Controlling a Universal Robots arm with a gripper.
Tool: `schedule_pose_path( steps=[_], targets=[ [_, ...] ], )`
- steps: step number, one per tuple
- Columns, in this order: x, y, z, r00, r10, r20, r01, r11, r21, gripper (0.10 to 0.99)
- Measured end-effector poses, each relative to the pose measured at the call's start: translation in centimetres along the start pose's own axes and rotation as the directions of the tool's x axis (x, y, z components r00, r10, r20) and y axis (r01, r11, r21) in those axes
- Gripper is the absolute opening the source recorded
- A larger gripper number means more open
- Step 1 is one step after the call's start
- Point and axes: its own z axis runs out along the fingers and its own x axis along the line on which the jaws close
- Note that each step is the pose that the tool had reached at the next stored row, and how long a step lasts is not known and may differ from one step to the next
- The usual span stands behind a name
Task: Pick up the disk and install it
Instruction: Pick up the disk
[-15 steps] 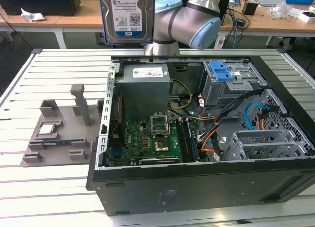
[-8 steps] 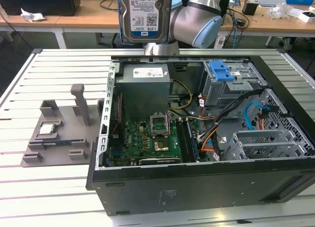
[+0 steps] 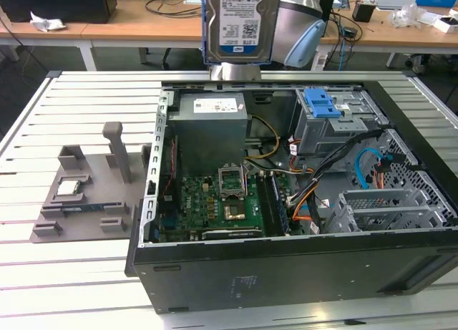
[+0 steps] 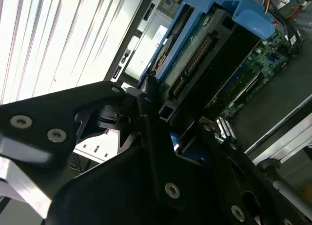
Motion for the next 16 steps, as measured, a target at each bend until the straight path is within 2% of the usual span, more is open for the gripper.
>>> schedule_pose_path(
  steps=[4,9,11,16],
  targets=[
    [0.03,-1.76,-0.03,1.0,0.0,0.0,0.0,1.0,-0.001,0.365],
    [0.06,-3.44,-0.04,1.0,0.0,-0.0001,0.0,1.0,-0.002,0.365],
    [0.06,-3.82,-0.04,1.0,0.0,-0.0001,0.0,1.0,-0.003,0.365],
    [0.06,-3.9,-0.04,1.0,0.0,0.0001,0.0,1.0,-0.002,0.365]
  ],
)
